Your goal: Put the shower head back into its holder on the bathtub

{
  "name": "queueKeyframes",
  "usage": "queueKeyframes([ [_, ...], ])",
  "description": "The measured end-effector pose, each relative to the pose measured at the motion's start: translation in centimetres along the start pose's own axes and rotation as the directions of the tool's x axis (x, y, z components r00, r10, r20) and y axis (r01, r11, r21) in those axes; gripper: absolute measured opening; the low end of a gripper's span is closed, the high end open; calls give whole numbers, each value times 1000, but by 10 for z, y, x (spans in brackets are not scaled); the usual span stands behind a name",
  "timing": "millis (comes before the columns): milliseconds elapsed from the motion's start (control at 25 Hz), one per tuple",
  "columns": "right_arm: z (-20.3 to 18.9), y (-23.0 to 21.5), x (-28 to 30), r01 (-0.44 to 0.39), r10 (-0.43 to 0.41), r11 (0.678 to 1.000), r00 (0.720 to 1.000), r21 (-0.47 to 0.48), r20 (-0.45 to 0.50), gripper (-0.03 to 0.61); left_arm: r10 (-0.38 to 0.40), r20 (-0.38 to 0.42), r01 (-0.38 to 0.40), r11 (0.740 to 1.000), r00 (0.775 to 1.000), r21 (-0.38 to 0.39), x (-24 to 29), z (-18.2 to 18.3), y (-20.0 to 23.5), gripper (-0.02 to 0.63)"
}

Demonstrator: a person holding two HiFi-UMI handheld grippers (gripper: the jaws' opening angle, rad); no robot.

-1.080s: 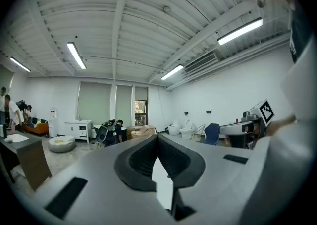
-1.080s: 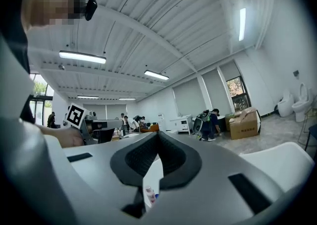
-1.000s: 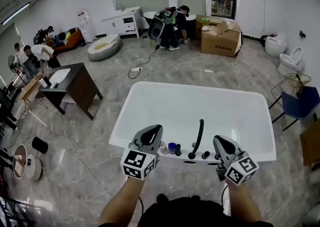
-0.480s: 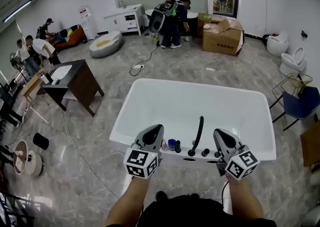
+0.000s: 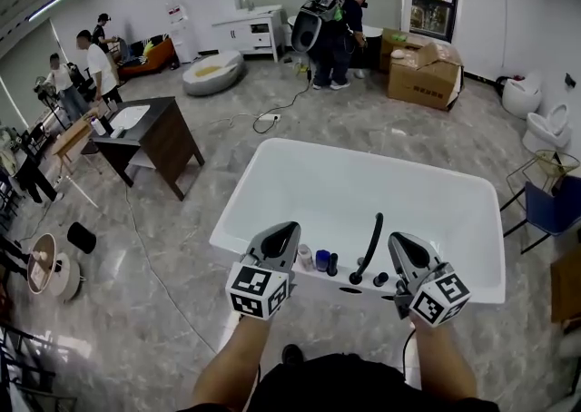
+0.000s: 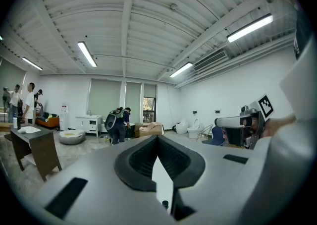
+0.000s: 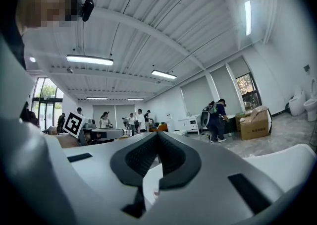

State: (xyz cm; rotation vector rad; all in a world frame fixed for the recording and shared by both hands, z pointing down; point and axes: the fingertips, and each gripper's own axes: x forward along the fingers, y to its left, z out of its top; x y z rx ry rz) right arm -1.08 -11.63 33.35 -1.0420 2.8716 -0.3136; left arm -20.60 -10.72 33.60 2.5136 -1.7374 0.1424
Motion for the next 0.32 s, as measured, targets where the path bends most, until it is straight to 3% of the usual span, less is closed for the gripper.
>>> queueKeyframes([
  [320, -7, 7, 6, -28, 28, 1000, 1000, -9, -3, 15, 9, 4, -9, 1000, 1000, 3, -6, -4, 5, 14],
])
